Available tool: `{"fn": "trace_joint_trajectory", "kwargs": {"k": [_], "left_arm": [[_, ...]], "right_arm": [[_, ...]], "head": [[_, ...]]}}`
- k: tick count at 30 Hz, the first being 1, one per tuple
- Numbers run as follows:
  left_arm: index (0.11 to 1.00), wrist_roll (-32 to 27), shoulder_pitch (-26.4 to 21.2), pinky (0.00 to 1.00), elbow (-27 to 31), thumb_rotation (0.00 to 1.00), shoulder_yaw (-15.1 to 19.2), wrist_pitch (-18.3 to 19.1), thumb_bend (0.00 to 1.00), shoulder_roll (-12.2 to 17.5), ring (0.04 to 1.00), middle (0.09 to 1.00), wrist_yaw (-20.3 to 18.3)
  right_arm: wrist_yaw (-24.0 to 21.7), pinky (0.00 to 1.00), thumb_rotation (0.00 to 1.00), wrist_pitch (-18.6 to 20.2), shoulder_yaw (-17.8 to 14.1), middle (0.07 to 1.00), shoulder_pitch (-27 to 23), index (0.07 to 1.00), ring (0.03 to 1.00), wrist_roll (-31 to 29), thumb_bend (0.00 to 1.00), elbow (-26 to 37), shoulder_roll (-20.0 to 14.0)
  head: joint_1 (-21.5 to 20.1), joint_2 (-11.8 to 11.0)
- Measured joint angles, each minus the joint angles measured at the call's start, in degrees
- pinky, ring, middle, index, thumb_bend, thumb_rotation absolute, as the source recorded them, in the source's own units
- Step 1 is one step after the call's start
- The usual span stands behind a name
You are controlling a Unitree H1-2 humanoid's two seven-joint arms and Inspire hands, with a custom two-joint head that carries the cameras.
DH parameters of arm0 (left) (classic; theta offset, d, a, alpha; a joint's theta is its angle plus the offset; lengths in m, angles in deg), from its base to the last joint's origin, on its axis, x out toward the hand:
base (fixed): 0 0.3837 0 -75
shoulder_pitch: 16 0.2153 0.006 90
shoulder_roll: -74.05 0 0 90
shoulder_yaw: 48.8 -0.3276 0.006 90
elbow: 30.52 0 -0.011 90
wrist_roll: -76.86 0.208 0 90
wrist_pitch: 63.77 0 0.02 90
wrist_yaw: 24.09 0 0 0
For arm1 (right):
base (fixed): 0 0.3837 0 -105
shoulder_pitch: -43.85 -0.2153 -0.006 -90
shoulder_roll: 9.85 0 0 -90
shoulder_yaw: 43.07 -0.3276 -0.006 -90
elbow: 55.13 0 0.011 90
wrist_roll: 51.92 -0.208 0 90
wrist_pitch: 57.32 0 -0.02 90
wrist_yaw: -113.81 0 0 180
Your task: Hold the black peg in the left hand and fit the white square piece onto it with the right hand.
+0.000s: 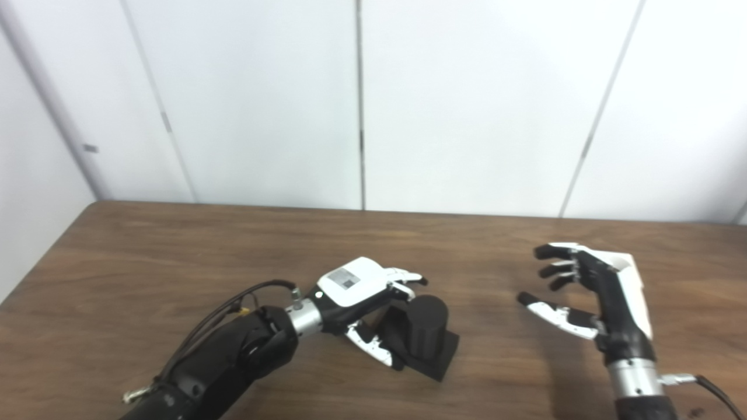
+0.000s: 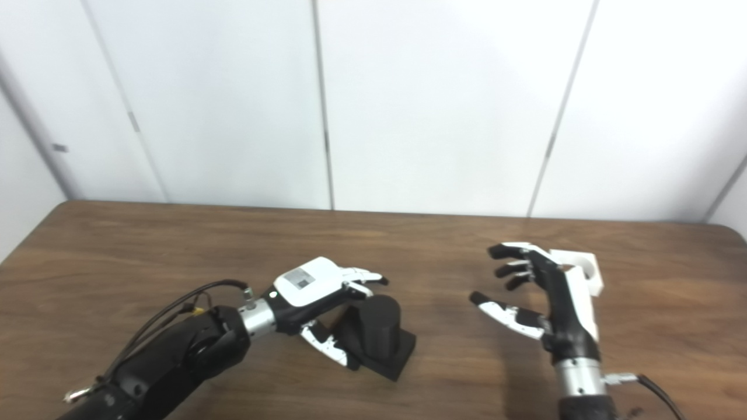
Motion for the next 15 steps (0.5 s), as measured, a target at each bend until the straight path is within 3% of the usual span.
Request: {"fn": "trace_joint_trajectory", "kwargs": {"k": [3,9,11,12,15], "left_arm": [[0.491,0.6,-0.8,0.79,-0.1,0.07,-1.7,-0.3,0.52,0.8,0.882,0.902,1.3],[0.491,0.4,-1.7,0.77,-0.1,0.07,-4.1,-0.5,0.52,2.2,0.869,0.886,2.7],[0.491,0.0,-1.7,0.77,-0.1,0.07,-4.9,-0.5,0.52,2.5,0.867,0.881,3.4],[0.491,-0.2,-1.8,0.78,-0.1,0.07,-5.1,-0.5,0.52,2.6,0.868,0.881,3.7],[0.491,-1.0,-2.2,0.76,-0.3,0.06,-6.5,-0.5,0.52,3.1,0.858,0.878,4.7]], "right_arm": [[-2.6,0.49,0.0,1.7,1.3,0.743,-0.5,0.716,0.634,1.2,0.61,1.0,-1.3],[-9.1,0.56,0.02,11.9,1.6,0.812,-6.6,0.783,0.707,7.7,0.67,6.7,-8.4],[-12.2,0.57,0.04,15.6,2.8,0.838,-8.4,0.797,0.731,11.8,0.7,8.4,-11.5],[-13.7,0.59,0.06,17.0,3.4,0.86,-9.2,0.811,0.76,13.3,0.71,8.7,-12.7],[-21.4,0.66,0.13,23.1,6.4,0.899,-11.0,0.818,0.824,19.7,0.75,10.2,-17.1]], "head": [[-3.7,-0.3],[-11.4,-2.0],[-12.2,-2.3],[-15.6,-3.4],[-17.0,-4.0]]}}
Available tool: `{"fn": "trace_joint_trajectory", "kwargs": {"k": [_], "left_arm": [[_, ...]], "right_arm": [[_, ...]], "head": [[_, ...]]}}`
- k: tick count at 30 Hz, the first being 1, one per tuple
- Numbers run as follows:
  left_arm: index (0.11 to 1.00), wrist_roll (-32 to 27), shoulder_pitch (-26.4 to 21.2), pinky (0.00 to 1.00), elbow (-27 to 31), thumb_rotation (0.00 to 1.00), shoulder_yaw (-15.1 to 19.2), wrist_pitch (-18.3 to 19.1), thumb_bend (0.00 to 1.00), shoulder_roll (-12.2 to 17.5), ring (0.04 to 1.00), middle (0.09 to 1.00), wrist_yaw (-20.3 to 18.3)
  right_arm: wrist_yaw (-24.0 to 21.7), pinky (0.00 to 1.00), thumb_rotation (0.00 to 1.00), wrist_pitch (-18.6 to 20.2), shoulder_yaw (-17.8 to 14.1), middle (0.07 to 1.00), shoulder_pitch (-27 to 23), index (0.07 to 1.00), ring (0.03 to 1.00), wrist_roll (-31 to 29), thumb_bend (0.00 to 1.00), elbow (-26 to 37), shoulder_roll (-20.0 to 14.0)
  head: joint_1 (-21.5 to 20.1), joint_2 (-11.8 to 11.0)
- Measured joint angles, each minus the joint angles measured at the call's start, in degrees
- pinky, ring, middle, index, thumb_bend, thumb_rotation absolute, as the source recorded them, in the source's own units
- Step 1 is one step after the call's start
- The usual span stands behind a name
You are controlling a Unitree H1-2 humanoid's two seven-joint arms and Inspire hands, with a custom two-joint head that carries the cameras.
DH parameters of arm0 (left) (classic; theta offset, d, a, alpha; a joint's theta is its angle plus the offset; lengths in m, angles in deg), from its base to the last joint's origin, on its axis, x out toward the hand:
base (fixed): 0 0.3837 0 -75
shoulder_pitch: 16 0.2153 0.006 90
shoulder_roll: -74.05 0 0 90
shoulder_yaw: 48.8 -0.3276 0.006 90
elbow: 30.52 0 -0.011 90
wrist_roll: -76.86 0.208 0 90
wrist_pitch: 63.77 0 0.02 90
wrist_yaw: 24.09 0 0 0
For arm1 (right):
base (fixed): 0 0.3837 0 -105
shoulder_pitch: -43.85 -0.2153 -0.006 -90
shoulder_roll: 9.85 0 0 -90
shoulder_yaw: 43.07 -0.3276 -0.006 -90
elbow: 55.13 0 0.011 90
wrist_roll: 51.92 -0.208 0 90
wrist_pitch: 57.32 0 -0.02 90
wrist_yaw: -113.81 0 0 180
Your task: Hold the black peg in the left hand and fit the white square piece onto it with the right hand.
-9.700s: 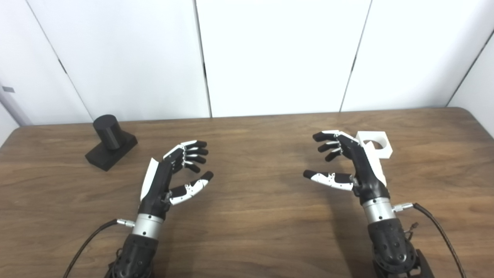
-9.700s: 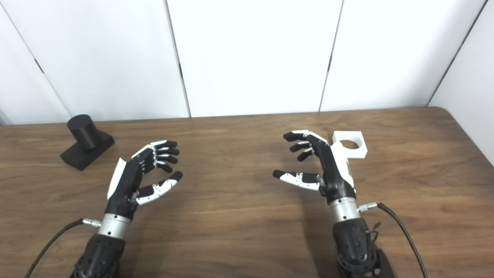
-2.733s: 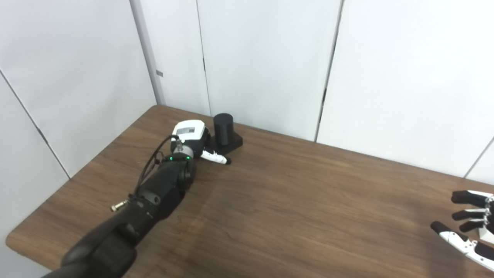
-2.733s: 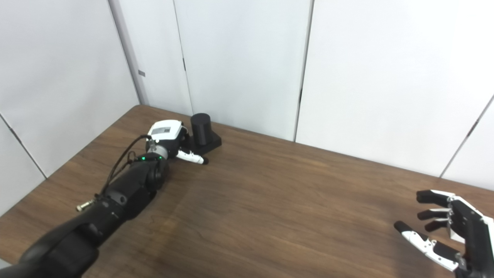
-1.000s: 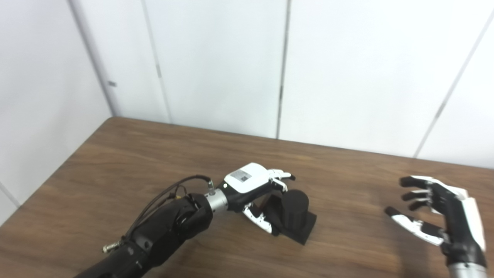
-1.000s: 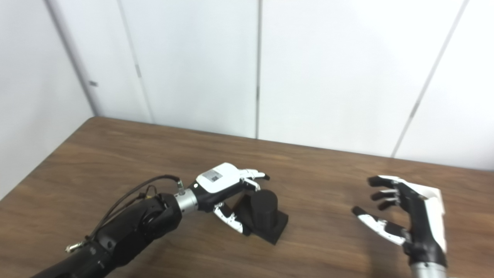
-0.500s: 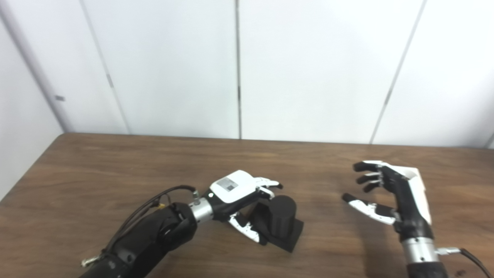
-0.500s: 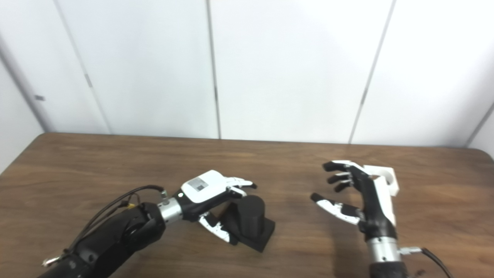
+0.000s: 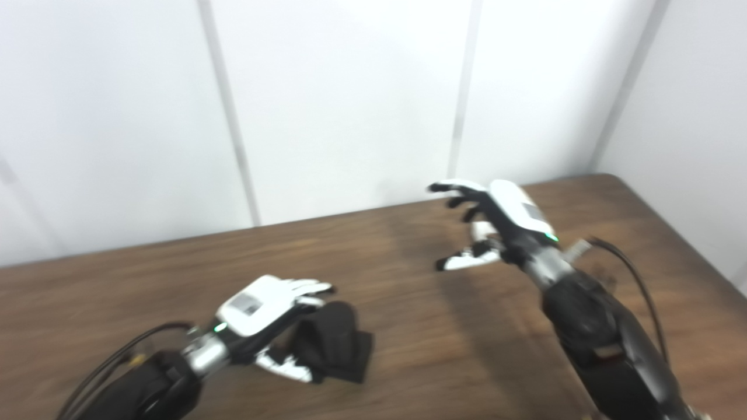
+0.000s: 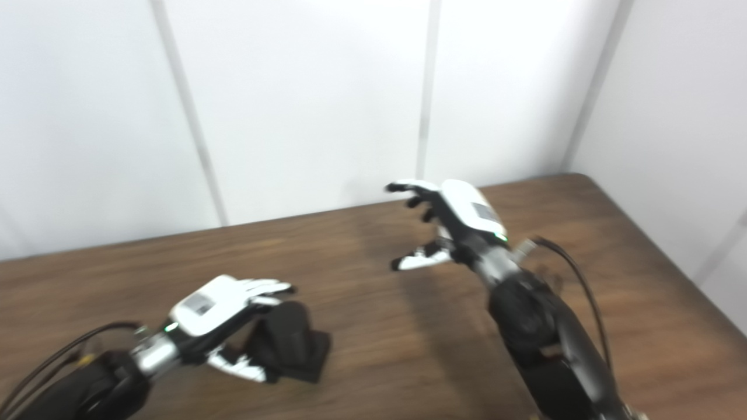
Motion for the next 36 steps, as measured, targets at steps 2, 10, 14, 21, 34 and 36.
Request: {"fn": "trace_joint_trajectory", "kwargs": {"k": [2,10,14,21,34,36], "left_arm": [[0.491,-0.5,-0.3,0.75,-0.1,0.06,-1.0,0.0,0.52,0.6,0.852,0.877,0.9],[0.491,-2.5,-1.1,0.73,-0.1,0.06,-3.4,0.0,0.52,2.1,0.834,0.863,1.5],[0.49,-3.2,-1.3,0.72,-0.2,0.06,-4.7,0.0,0.52,2.7,0.827,0.858,2.6],[0.491,-3.9,-2.0,0.74,-1.2,0.06,-6.6,-0.3,0.52,3.1,0.837,0.867,4.9],[0.49,-5.2,-2.4,0.73,-1.4,0.06,-7.8,-0.5,0.52,3.7,0.833,0.858,5.6],[0.491,-5.2,-2.4,0.73,-1.4,0.06,-8.0,-0.5,0.52,3.9,0.833,0.86,6.0]], "right_arm": [[-3.6,0.72,0.13,3.1,1.6,0.906,-1.6,0.797,0.852,4.4,0.74,0.1,-2.5],[-14.5,0.89,0.14,7.8,4.0,0.977,-6.6,0.855,0.948,10.0,0.9,-0.5,-7.3],[-18.9,0.91,0.16,8.5,6.2,0.994,-8.2,0.874,0.975,12.2,0.89,-1.5,-8.5],[-20.6,0.86,0.16,8.0,7.7,0.998,-12.2,0.865,0.972,15.7,0.95,-8.3,-9.9],[-21.1,0.85,0.17,6.0,12.6,0.996,-18.5,0.873,0.961,16.9,1.0,-22.4,-11.9],[-20.5,0.84,0.19,6.0,13.2,0.985,-19.1,0.877,0.947,16.9,1.0,-24.1,-11.9]], "head": [[-1.5,-0.4],[-6.6,-2.1],[-7.6,-2.5],[-8.2,-2.7],[-8.1,-2.2],[-7.7,-2.1]]}}
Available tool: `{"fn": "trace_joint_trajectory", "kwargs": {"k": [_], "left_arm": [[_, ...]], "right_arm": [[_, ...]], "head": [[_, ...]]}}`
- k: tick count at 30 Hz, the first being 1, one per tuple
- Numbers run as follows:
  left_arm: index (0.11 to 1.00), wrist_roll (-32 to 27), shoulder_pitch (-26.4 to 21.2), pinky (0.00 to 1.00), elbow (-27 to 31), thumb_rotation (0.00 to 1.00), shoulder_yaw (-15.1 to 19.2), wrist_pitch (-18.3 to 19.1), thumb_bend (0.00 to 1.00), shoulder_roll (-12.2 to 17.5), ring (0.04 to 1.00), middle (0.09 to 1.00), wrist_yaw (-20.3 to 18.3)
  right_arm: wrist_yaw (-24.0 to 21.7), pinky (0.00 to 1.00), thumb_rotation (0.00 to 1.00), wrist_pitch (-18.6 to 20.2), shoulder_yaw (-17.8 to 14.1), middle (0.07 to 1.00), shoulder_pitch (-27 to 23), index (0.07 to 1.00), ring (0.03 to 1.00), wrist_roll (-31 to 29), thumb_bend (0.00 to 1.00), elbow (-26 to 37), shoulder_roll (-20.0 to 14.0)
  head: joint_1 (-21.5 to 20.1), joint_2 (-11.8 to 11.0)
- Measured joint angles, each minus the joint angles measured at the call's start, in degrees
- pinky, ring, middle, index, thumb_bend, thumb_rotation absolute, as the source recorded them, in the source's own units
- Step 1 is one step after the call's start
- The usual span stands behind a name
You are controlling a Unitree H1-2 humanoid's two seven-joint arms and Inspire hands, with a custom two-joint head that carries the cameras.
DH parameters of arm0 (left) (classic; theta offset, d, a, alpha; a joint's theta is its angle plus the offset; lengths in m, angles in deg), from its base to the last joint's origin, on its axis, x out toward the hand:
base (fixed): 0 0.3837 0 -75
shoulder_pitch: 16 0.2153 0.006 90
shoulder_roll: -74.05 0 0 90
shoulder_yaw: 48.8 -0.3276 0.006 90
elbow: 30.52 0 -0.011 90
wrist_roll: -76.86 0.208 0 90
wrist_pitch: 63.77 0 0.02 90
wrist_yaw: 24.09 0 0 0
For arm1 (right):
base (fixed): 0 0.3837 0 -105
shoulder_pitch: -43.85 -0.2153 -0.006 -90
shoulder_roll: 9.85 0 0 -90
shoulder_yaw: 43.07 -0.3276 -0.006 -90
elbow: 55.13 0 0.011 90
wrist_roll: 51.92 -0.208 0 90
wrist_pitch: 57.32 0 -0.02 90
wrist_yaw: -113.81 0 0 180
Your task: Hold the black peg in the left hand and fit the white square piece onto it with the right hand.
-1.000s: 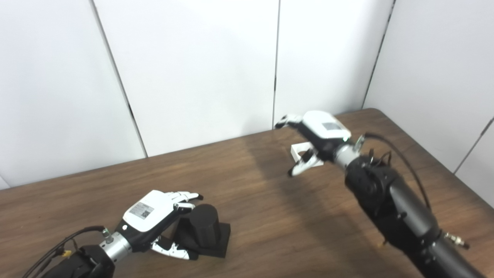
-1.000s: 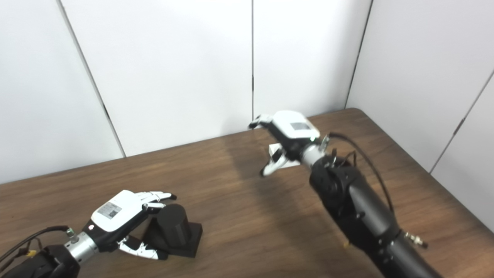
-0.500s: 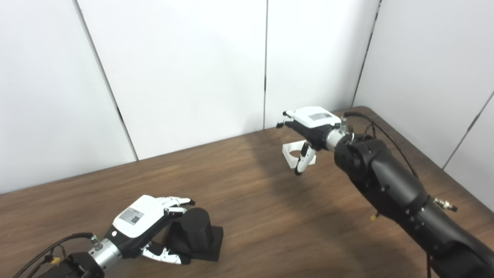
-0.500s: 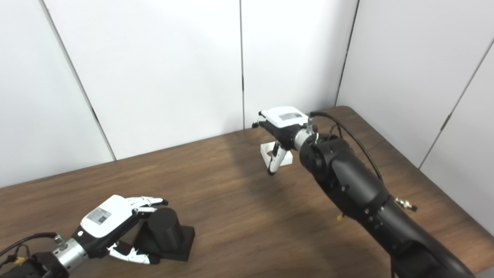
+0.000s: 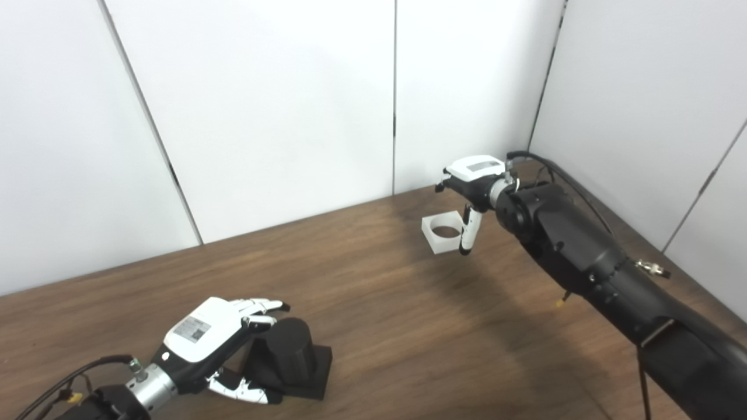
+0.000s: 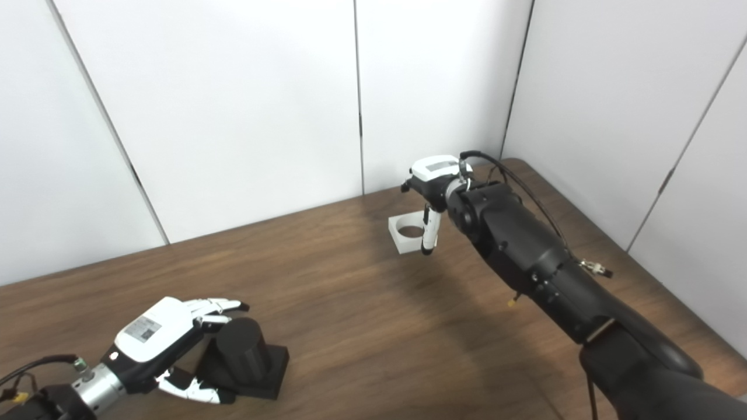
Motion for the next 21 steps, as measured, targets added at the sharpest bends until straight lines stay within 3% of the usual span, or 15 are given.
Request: {"fn": "trace_joint_trajectory", "kwargs": {"k": [7,21], "left_arm": [[0.491,-0.2,0.1,0.72,0.2,0.06,-0.1,0.0,0.52,0.2,0.831,0.86,0.0],[0.491,-0.4,2.2,0.69,3.3,0.06,1.8,0.0,0.52,1.5,0.815,0.855,-1.7]], "right_arm": [[3.5,0.86,0.24,-0.4,0.2,0.982,-0.2,0.946,0.94,-1.6,1.0,-4.4,0.5],[12.6,0.78,0.23,-4.4,0.8,0.913,-0.4,0.802,0.883,-5.1,0.94,-12.8,2.9]], "head": [[0.4,0.1],[1.8,0.9]]}}
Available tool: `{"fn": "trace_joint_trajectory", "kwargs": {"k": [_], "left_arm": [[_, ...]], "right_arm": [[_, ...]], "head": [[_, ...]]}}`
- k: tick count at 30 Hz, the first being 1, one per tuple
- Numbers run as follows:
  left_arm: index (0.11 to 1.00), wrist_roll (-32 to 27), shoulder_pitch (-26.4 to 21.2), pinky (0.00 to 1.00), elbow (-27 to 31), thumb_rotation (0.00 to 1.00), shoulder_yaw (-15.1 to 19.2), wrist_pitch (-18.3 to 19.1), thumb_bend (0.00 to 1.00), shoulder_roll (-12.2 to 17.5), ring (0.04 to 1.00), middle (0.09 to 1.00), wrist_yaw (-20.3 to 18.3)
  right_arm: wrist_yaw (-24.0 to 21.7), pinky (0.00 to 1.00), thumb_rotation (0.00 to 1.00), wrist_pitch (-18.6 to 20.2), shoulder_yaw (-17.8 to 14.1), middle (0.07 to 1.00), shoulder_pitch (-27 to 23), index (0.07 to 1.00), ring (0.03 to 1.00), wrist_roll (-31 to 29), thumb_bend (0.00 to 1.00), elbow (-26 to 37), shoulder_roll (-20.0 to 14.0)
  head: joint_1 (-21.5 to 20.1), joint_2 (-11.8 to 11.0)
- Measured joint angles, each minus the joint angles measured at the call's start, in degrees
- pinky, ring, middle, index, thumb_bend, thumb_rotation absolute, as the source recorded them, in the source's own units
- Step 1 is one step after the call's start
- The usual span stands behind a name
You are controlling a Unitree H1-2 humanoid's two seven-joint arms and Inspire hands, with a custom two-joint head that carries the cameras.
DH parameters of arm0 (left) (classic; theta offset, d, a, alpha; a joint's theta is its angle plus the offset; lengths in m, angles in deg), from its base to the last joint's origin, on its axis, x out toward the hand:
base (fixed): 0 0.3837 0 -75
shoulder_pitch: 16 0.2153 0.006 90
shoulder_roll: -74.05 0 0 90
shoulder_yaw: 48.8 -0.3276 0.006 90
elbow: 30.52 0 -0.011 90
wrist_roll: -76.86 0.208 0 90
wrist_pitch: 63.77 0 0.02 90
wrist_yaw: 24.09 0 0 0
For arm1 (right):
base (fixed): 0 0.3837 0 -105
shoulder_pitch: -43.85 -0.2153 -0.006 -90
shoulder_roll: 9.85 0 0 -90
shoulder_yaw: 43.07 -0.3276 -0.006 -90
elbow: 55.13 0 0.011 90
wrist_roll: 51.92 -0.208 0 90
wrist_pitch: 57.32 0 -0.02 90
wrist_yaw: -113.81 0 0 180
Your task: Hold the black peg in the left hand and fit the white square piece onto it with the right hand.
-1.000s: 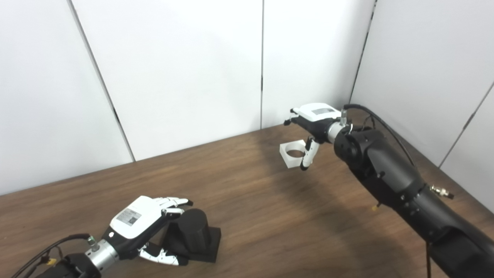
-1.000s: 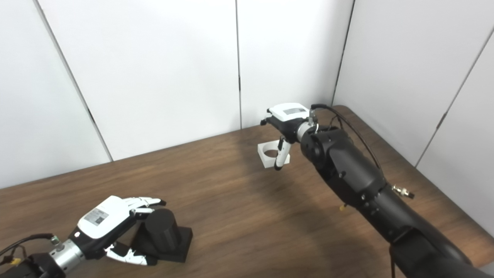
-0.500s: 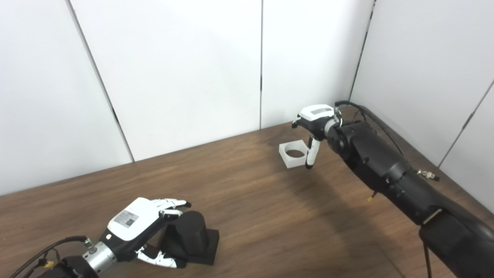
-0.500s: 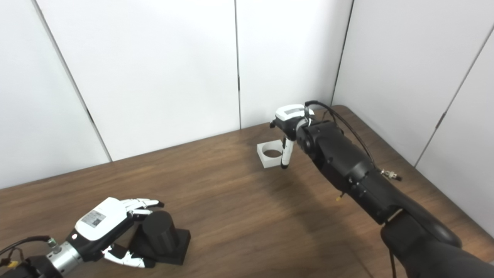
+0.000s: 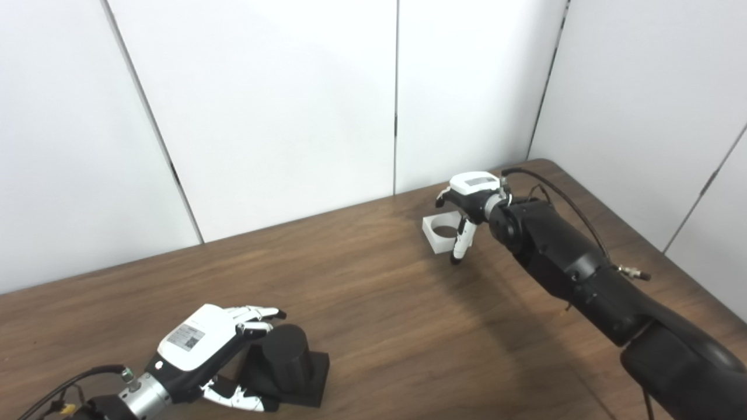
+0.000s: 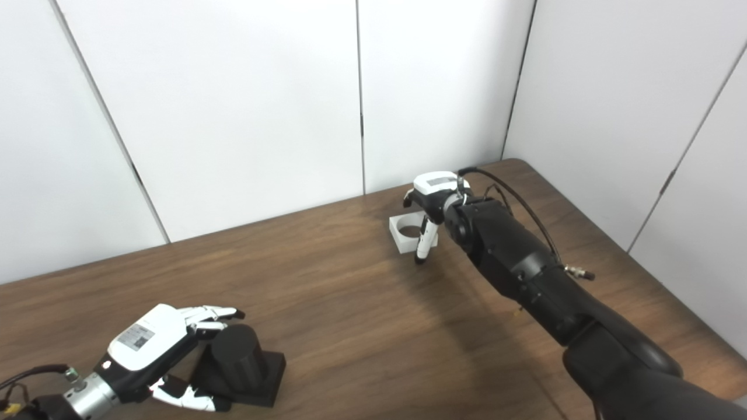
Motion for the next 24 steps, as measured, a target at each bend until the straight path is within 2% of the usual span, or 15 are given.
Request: {"fn": "trace_joint_trajectory", "kwargs": {"k": [9,12,14,15,16,17,20,24], "left_arm": [[0.49,0.3,1.3,0.68,1.0,0.06,1.7,0.0,0.52,0.1,0.807,0.849,-1.2],[0.49,0.3,1.6,0.69,1.8,0.06,2.3,0.0,0.52,0.2,0.814,0.854,-2.3],[0.491,0.3,1.7,0.69,2.1,0.06,2.8,0.0,0.52,0.2,0.817,0.856,-3.2],[0.491,0.3,1.7,0.69,2.3,0.06,2.8,0.0,0.52,0.3,0.817,0.855,-3.5],[0.49,0.3,1.7,0.69,2.3,0.06,2.9,0.0,0.52,0.3,0.816,0.853,-3.7],[0.49,0.3,1.7,0.69,2.3,0.06,3.0,0.0,0.52,0.3,0.816,0.853,-3.7],[0.49,0.3,1.9,0.68,2.3,0.06,3.1,0.0,0.52,0.3,0.813,0.852,-3.7],[0.49,0.3,1.9,0.68,2.3,0.06,3.1,0.0,0.52,0.3,0.81,0.849,-3.7]], "right_arm": [[3.7,0.72,0.18,-1.6,0.1,0.88,-1.9,0.76,0.851,-2.4,0.88,-5.2,1.2],[4.3,0.7,0.17,-2.1,0.3,0.87,-2.0,0.707,0.831,-3.0,0.83,-5.8,1.2],[4.6,0.69,0.16,-2.2,0.5,0.853,-2.1,0.638,0.813,-3.1,0.79,-6.1,1.2],[4.8,0.7,0.15,-2.2,0.6,0.843,-2.3,0.567,0.811,-3.1,0.66,-6.5,1.2],[4.8,0.71,0.15,-2.2,0.8,0.824,-2.4,0.522,0.812,-3.2,0.57,-6.7,1.2],[4.7,0.72,0.15,-2.2,0.9,0.808,-2.5,0.507,0.816,-3.4,0.55,-6.7,1.3],[4.2,0.73,0.15,-1.6,0.8,0.772,-2.7,0.494,0.814,-4.3,0.52,-6.6,1.3],[3.1,0.77,0.16,0.9,0.7,0.779,-2.7,0.495,0.838,-5.1,0.51,-6.0,1.4]], "head": [[0.9,0.5],[0.9,0.8],[0.9,0.9],[1.0,1.0],[1.0,1.0],[1.1,1.1],[1.3,1.2],[1.4,1.4]]}}
